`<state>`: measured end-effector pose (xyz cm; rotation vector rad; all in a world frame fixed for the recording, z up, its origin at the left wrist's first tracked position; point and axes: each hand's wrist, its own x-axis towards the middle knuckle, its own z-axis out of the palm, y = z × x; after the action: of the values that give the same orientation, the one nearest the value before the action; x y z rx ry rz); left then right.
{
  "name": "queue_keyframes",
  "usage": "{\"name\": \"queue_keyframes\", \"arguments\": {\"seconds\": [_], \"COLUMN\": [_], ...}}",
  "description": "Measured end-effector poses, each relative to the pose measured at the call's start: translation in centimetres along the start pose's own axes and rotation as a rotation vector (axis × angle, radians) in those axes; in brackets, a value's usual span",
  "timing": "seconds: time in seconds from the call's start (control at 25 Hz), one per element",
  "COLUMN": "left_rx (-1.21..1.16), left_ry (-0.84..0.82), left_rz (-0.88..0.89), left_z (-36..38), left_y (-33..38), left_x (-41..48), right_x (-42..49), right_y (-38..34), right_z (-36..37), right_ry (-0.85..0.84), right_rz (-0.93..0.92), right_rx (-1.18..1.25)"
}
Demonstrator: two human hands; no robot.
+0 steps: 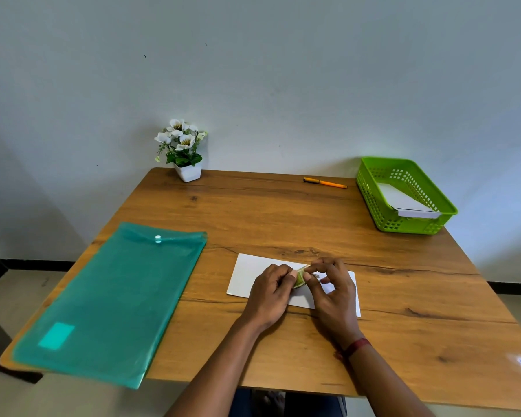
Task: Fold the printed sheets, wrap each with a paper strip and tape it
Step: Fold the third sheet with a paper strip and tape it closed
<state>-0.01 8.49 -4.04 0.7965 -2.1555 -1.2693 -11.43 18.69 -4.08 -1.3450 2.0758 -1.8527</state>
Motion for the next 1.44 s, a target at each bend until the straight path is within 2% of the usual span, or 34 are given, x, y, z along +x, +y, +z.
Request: {"name": "queue_keyframes", "arguments": {"seconds": [0.2, 0.32, 0.52, 0.72, 0.84, 0.88, 1.0, 1.12, 1.28, 1.44], "left_rx": [-0.050, -0.162, -0.423, -0.587, -0.404, -0.276, 0.301, 0.646, 0.879, 0.973], "left_ry": [0.011, 0.017, 0.019, 0.204, 0.260, 0.281, 0.342, 0.341, 0.329, 0.323], "left_rz": [-0.012, -0.039, -0.234, -0.328, -0.331, -0.324, -0.244, -0.199, -0.217, -0.291], "left_z": [-0.1, -0.1, -0.8, -3.1, -6.2, -7.3, -10.3, -12.3, -13.1, -13.1], "left_y": [0.1, 0.2, 0.4, 0.6, 0.0, -0.4, -1.7, -2.7, -3.6, -4.0], "left_x": [0.0, 0.0, 0.8, 3.6, 6.0, 6.8, 9.1, 10.9, 13.0, 14.6], "right_x": [0.1, 0.2, 0.5, 0.4, 0.3, 0.3, -0.1, -0.3, -0.2, -0.4], "right_y": [0.3, 0.7, 1.0, 1.4, 1.6, 1.6, 1.4, 1.1, 0.4, 1.0], "right_z": [-0.2, -0.3, -0.5, -0.2, 0.0, 0.1, 0.4, 0.3, 0.7, 0.7], "right_ry": [0.023, 0.083, 0.147, 0.110, 0.061, 0.049, 0.047, 0.076, 0.112, 0.084], "right_rz": [0.073, 0.194, 0.321, 0.310, 0.259, 0.224, 0.076, 0.067, 0.155, 0.024], "right_rx": [0.093, 0.201, 0.299, 0.263, 0.147, 0.082, -0.125, -0.200, -0.237, -0.365]}}
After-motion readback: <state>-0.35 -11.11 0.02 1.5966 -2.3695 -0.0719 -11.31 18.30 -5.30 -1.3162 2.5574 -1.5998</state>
